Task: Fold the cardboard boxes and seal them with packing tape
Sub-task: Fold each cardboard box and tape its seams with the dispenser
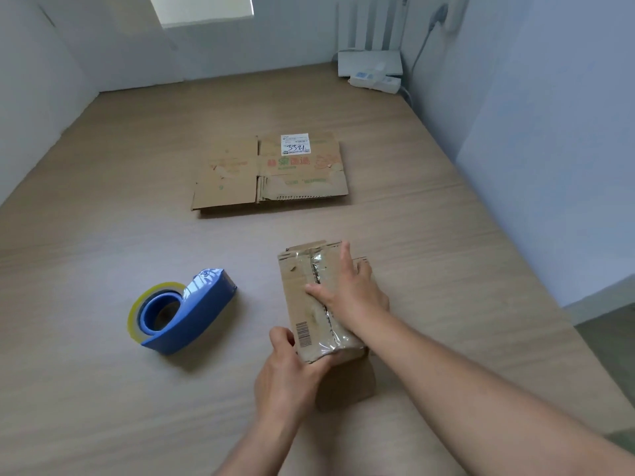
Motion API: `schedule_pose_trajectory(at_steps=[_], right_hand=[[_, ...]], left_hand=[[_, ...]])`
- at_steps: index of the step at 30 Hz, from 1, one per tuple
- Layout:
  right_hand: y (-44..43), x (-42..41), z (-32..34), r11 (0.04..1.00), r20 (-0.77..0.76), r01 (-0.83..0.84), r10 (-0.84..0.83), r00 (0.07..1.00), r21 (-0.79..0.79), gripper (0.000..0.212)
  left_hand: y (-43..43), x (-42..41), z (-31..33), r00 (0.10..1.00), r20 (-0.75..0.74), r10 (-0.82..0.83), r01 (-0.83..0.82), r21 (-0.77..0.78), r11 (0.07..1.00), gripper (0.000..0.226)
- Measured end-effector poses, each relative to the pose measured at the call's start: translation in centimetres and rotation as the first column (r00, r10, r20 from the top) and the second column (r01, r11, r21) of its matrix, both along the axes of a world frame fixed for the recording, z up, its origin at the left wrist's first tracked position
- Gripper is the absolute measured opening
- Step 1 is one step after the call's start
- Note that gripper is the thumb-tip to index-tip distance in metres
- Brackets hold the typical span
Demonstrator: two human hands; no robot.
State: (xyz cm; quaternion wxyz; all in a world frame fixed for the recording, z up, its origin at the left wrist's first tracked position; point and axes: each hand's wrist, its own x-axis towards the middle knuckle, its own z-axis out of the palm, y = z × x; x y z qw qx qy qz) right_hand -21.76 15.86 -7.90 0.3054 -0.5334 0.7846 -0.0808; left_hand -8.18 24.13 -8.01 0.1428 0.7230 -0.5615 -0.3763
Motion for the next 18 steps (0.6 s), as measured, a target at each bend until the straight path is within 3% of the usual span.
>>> schedule_pose_trajectory(at_steps=[5,12,18], right_hand=[[4.9,-1.7,0.6,0.964,0.128,-0.26,0.264,0.956,-0.053,0.049],[9.8,-1.8,0.0,0.936,0.111,-0.311,0.331,0.937,-0.165,0.045],[9.8,-1.5,-0.7,0.918,-0.018,-0.235,0.242,0.97,-0.319,0.038]], left_hand=[[-0.7,0.3,-0.1,1.0,0.014,-0.004,0.004,-0.012,1.0,0.071],[-1.5,0.8,0.2,1.0,0.003,-0.007,0.007,-0.014,1.0,0.07],[-1.9,3.0,0.7,0.959,-0.01,-0.285,0.285,0.003,0.959,0.06]])
